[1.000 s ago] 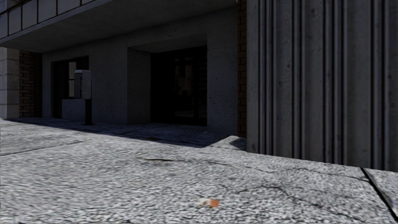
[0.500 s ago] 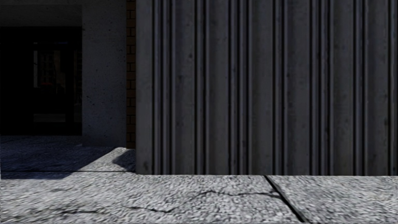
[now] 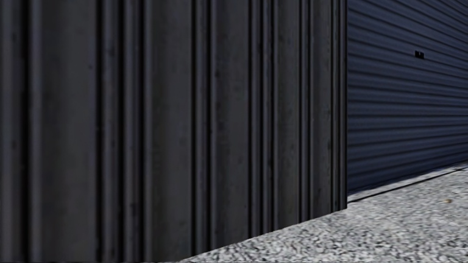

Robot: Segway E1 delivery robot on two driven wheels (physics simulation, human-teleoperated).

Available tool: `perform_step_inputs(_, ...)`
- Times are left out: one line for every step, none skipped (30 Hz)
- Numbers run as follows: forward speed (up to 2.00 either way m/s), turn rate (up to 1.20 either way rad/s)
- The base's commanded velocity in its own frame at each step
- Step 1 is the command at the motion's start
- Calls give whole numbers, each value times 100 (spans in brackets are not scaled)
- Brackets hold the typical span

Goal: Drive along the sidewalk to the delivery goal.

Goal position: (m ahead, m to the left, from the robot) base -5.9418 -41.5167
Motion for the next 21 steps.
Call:
perform_step_inputs(177, -110)
perform_step_inputs(177, -110)
perform_step_inputs(177, -110)
perform_step_inputs(177, -110)
perform_step_inputs(177, -110)
perform_step_inputs(177, -110)
perform_step_inputs(177, -110)
perform_step_inputs(177, -110)
perform_step_inputs(177, -110)
perform_step_inputs(177, -110)
perform_step_inputs(177, -110)
perform_step_inputs(177, -110)
perform_step_inputs(177, -110)
perform_step_inputs(177, -110)
perform_step_inputs(177, -110)
perform_step_inputs(177, -110)
perform_step_inputs(177, -110)
perform_step_inputs(177, -110)
perform_step_inputs(177, -110)
perform_step_inputs(177, -110)
perform_step_inputs(177, -110)
